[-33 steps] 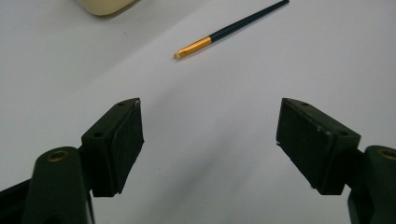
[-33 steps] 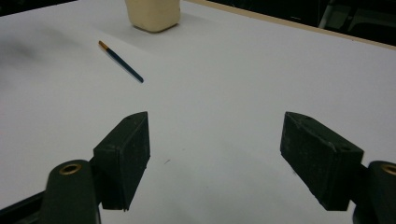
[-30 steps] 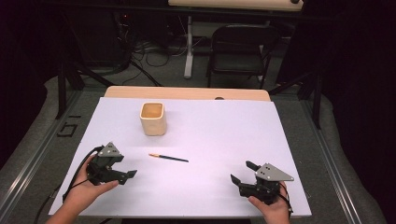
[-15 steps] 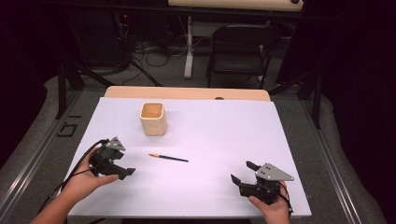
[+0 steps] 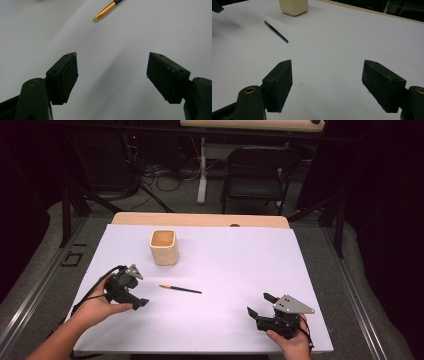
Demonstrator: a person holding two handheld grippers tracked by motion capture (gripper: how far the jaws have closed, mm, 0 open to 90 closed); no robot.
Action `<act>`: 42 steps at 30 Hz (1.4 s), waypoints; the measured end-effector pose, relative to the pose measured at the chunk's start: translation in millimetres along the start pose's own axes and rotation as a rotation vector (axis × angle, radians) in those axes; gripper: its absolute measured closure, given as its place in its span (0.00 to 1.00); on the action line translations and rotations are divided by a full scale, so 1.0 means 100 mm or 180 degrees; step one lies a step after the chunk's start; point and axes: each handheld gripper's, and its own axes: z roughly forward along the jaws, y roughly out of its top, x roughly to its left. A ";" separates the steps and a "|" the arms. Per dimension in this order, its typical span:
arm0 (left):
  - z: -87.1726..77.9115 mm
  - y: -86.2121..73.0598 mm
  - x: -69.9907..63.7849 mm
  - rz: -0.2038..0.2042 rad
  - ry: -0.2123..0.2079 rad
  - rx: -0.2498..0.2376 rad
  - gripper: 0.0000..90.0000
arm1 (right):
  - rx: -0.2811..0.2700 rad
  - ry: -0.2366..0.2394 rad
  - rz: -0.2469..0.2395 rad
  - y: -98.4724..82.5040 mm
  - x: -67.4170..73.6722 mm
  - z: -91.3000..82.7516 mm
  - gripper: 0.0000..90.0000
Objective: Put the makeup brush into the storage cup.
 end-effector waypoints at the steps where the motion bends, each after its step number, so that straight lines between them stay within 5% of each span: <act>1: 0.01 0.02 0.00 0.0017 0.0000 0.0015 0.28 | 0.0012 0.0001 0.0000 0.00 0.00 0.00 0.27; 28: 0.14 0.55 -0.08 0.0291 -0.0053 0.0211 0.28 | 0.0010 0.0015 -0.0001 0.00 0.00 0.00 0.27; 42: 0.23 0.74 -0.09 0.0586 -0.0111 0.0512 0.32 | 0.0028 0.0035 0.0000 0.00 0.00 0.00 0.28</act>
